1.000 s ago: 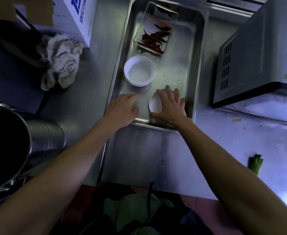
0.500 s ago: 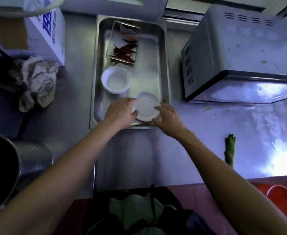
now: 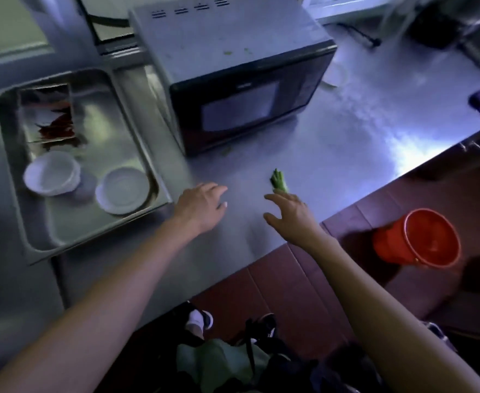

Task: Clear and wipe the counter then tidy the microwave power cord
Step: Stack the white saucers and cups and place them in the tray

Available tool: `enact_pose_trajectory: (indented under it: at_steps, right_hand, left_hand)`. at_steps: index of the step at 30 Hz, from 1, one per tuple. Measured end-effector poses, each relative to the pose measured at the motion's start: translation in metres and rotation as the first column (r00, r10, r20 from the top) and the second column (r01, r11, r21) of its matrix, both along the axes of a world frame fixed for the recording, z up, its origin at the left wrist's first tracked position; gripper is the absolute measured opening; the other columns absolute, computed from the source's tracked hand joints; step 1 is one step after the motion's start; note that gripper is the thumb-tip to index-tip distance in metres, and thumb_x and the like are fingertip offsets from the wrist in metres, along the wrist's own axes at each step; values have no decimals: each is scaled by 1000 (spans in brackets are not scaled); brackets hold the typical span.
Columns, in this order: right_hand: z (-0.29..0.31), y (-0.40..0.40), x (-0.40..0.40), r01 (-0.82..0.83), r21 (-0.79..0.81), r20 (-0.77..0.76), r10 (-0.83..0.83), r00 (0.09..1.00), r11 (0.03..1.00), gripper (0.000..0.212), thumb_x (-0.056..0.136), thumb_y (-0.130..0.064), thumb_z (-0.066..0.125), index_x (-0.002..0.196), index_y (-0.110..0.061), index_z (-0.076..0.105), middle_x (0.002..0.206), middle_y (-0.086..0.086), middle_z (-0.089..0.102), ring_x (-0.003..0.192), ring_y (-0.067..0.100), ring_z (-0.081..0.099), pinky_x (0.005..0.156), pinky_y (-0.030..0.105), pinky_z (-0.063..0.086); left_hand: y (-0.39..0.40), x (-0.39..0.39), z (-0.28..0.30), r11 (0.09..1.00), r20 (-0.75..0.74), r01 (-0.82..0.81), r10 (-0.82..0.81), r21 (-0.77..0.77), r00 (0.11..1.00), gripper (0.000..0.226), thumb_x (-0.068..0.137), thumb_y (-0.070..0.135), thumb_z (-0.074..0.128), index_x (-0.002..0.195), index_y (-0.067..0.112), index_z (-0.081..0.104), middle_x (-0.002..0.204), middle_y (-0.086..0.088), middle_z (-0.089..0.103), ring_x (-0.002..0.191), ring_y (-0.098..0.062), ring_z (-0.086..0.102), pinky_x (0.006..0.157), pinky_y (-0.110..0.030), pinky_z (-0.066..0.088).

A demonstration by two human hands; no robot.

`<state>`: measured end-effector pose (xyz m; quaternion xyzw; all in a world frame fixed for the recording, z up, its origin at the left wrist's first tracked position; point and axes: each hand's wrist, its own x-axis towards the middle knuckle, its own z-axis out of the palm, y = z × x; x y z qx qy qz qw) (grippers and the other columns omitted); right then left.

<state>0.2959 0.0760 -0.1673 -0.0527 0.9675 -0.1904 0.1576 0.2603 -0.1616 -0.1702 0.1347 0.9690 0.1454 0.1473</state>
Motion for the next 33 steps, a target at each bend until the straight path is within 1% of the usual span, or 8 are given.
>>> enact_pose_trajectory:
  at_steps: [2, 5, 9, 12, 16, 21, 26, 33]
  right_hand:
    - [5, 42, 17, 55, -26, -2, -55, 998, 998, 50, 92, -38, 61, 140, -26, 52, 146, 3, 49, 131, 30, 47, 103, 45, 42]
    - [14, 103, 41, 137, -33, -21, -138, 990, 990, 51, 93, -41, 60, 141, -27, 51, 150, 2, 46, 135, 27, 44, 107, 47, 40]
    - [23, 180, 77, 229, -49, -30, -231, 973, 972, 50, 91, -41, 60, 137, -23, 55, 141, -1, 53, 130, 27, 48, 101, 49, 45]
    - [29, 229, 105, 302, -63, -28, -304, 952, 951, 55, 90, -48, 59, 139, -24, 52, 141, -5, 52, 128, 27, 49, 99, 48, 46]
    - [34, 279, 135, 404, -90, -72, -410, 909, 910, 57, 93, -48, 59, 142, -20, 50, 142, 0, 52, 129, 29, 49, 103, 50, 44]
    - [34, 319, 154, 468, -82, -57, -472, 879, 880, 57, 94, -43, 60, 144, -19, 49, 144, 2, 50, 132, 27, 46, 105, 48, 42]
    - [29, 347, 155, 499, -68, -42, -503, 863, 864, 52, 92, -41, 61, 139, -21, 52, 141, 0, 54, 129, 25, 49, 102, 49, 44]
    - [8, 399, 116, 509, 9, 17, -509, 860, 861, 57, 92, -47, 61, 141, -21, 50, 146, 1, 51, 130, 27, 49, 102, 48, 45]
  left_hand:
    - [44, 13, 4, 997, 1, 68, -68, -34, 998, 49, 98, 39, 50, 144, 23, 48, 146, 1, 51, 132, -23, 47, 107, -37, 40]
    - [108, 26, 13, 988, -29, 145, -147, -59, 989, 49, 98, 40, 50, 143, 23, 49, 145, 1, 52, 131, -23, 48, 105, -38, 42]
    - [193, 39, 24, 973, -42, 227, -229, -48, 973, 46, 95, 40, 53, 139, 26, 53, 140, 2, 56, 127, -24, 52, 101, -39, 44]
    - [249, 44, 32, 948, -60, 309, -314, -73, 948, 46, 95, 39, 54, 138, 24, 54, 137, 0, 59, 123, -27, 56, 102, -40, 44]
    - [310, 49, 40, 915, -65, 386, -395, -119, 917, 46, 96, 41, 52, 139, 27, 53, 139, 0, 57, 125, -27, 55, 104, -41, 44]
    - [367, 53, 40, 880, -28, 463, -468, -110, 883, 45, 95, 42, 52, 138, 28, 52, 136, -2, 60, 121, -29, 57, 100, -43, 48]
    - [408, 44, 32, 839, 7, 519, -525, -161, 851, 52, 98, 43, 49, 147, 28, 41, 143, -2, 53, 125, -29, 54, 102, -43, 45]
    - [458, -5, 2, 811, 62, 558, -557, -177, 829, 50, 98, 45, 46, 144, 26, 42, 140, -3, 54, 125, -28, 52, 101, -42, 45]
